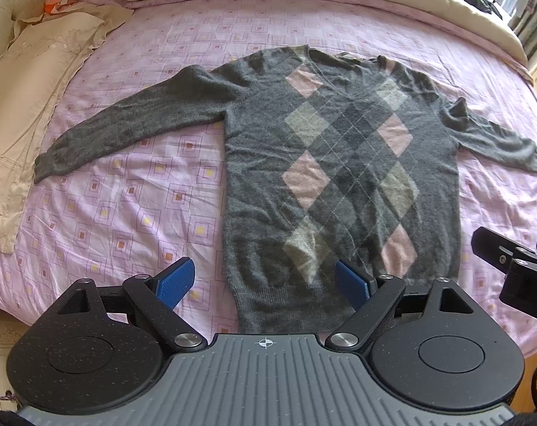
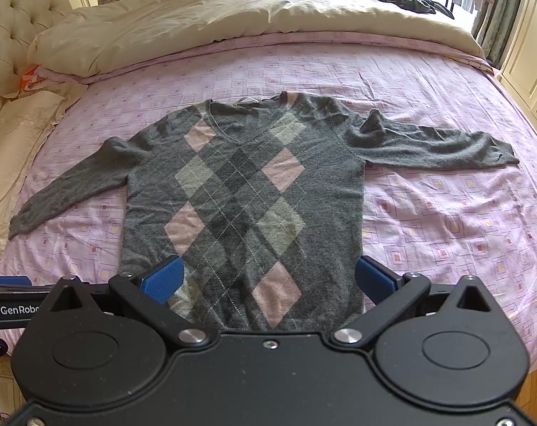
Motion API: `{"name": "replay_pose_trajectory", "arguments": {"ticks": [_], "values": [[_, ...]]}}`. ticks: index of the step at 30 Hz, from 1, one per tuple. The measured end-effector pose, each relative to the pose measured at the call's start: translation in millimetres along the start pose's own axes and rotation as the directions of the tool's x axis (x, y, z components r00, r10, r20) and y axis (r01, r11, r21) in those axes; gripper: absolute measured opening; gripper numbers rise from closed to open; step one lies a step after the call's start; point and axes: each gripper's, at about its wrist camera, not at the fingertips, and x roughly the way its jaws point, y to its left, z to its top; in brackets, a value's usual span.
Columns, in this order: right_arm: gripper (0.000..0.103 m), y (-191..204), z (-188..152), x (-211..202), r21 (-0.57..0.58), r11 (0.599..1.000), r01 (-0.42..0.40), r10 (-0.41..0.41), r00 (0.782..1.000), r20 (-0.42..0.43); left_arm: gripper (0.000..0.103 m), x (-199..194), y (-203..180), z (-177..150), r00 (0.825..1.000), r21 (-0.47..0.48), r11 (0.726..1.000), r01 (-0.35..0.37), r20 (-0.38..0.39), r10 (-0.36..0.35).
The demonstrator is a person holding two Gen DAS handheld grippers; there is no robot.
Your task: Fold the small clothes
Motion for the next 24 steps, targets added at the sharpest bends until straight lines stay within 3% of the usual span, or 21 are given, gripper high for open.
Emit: {"name": "replay_pose_trajectory", "arguments": {"ticks": [24], "values": [[0.102,10.1,3.6,8.0,0.005,1.0,-0.017,0.017,1.0,-0.009,0.086,1.0,1.8,0.2,1.0,-0.003,1.0,0.006,-0.003,-0.006]]}}
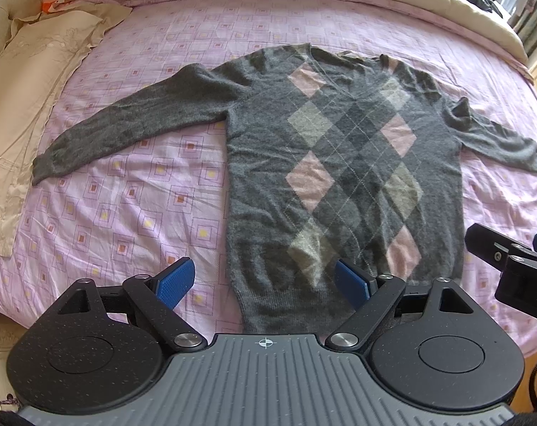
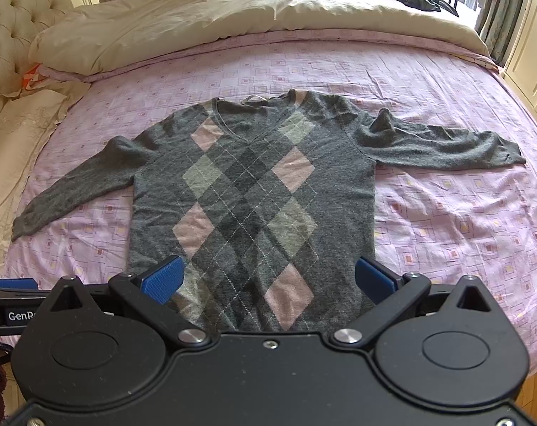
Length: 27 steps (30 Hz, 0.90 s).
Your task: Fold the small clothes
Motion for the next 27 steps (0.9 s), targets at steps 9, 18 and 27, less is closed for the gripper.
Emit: {"name": "replay_pose_trajectory", "arguments": {"ticks": [9,18,27], "values": [[0.102,4.0,0.1,1.2,-0.003,1.0,0.004,-0.004,1.0,-0.008,0.086,5.7,6.3,1.5,1.0,-0.005,1.0,-0.003,0.002,0.003],[0.102,-5.1,0.0,4.4,0.007,1.0,0.019,-0.019,0.999,-0.026,0.086,6.5,10.6,8.6,1.0,-0.015,1.0,-0.013,0.012,0.013],[0.102,-19.1,7.3,19.2,0.08,0.994,-0.07,0.073,0.997,-0.033,0.085,9.5,13.9,18.2,0.997,-0.026,0.998,0.064,0.05,-0.062]]}}
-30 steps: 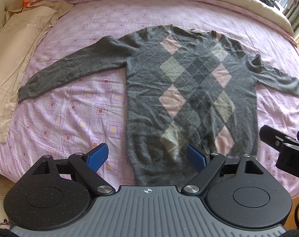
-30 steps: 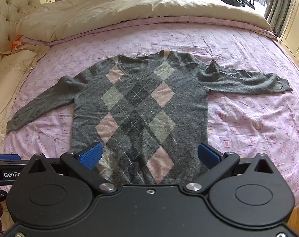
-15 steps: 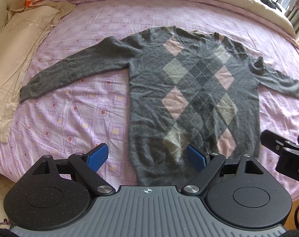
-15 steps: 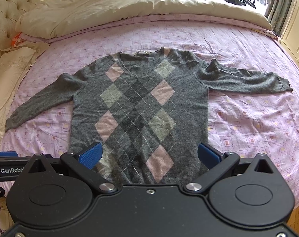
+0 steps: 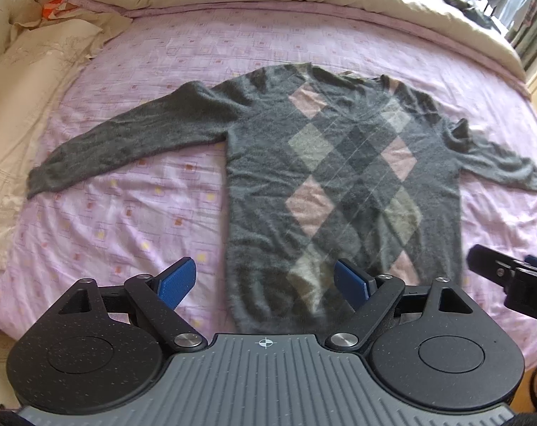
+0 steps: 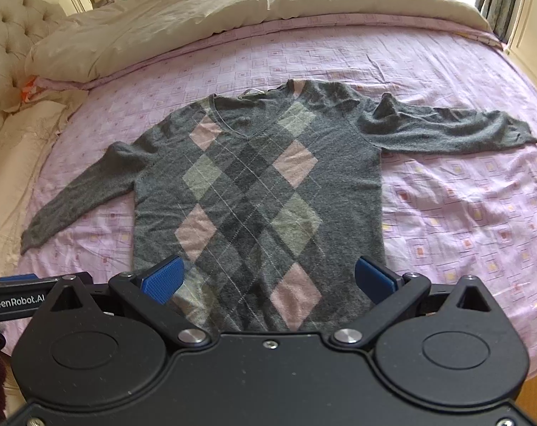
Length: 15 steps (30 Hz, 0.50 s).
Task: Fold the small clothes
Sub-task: 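Grasp the cuff of the sleeve with the right gripper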
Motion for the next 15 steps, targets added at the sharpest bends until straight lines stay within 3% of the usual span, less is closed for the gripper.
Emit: {"name": "replay_pose_trajectory", "arguments": {"ticks": [4,6,11,15], "values": [[0.102,-16.4,5.8,14.9,0.05,0.994,-0.095,0.096,0.995,-0.012,0.085,14.4,9.6,6.9,0.984,-0.105,0.98,0.169,-0.034,-0.173],[0.102,-30.9,9.3,26.3,0.099,0.982,-0.16,0.164,0.986,-0.035,0.085,22.6,7.0,10.6,0.973,-0.119,0.968,0.22,-0.044,-0.226],[0.102,-81.0,19.5,51.3,0.213,0.95,-0.227,0.241,0.969,-0.044,0.085,30.4,-22.4,19.7,0.988,-0.055,0.987,0.154,-0.004,-0.154],[0.103,-143.7,31.6,72.6,0.314,0.906,-0.284,0.307,0.951,-0.027,0.085,37.8,-47.9,30.4,0.997,-0.044,0.996,0.078,0.008,-0.078]]}}
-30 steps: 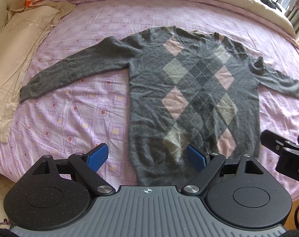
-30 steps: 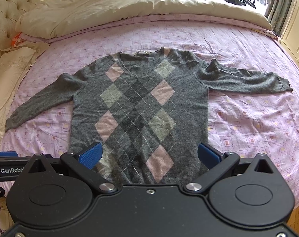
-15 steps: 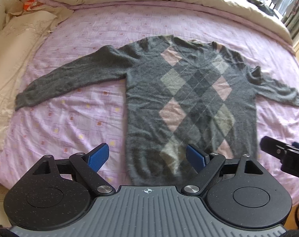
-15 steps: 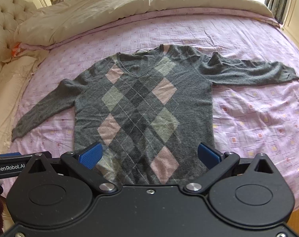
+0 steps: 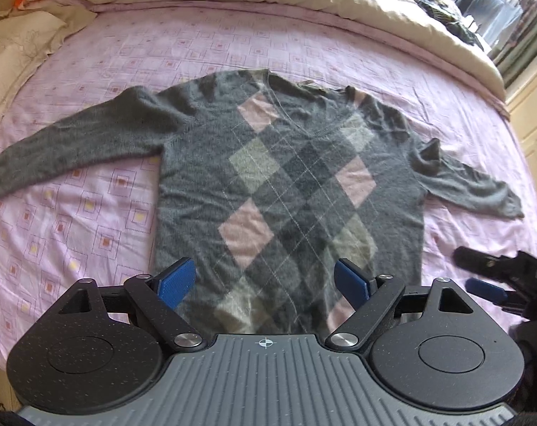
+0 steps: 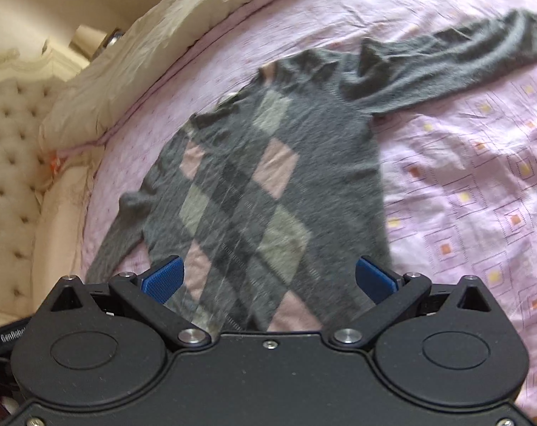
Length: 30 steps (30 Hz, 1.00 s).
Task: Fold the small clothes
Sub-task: 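Grasp the cuff of the sleeve with the right gripper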
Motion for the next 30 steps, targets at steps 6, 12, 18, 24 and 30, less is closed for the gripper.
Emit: {"name": "replay_pose_trajectory", "arguments": {"ticks": [6,12,18,24,30], "values": [[0.103,-108.6,51.6,-6.3,0.225,0.972,-0.067,0.032,0.988,0.154,0.085,17.5,-39.1,14.8,0.997,0.016,0.997,-0.076,0.01,0.076],[0.103,-208.4,117.1,-24.7,0.354,0.935,0.002,-0.098,0.963,0.252,0.085,32.9,-74.2,31.6,0.992,0.011,0.992,-0.126,0.008,0.126],[0.102,-269.6,183.6,-41.1,0.322,0.933,0.163,-0.266,0.912,0.311,0.085,44.5,-105.1,42.9,0.987,0.01,0.987,-0.159,0.009,0.159],[0.086,-325.4,224.3,-34.2,0.41,0.884,0.225,-0.362,0.884,0.296,0.085,57.6,-126.7,48.7,0.984,0.023,0.984,-0.177,-0.01,0.177],[0.081,-340.7,234.2,-21.2,0.417,0.884,0.212,-0.353,0.887,0.297,0.085,68.9,-135.0,53.1,0.98,0.024,0.98,-0.199,-0.025,0.199]]}}
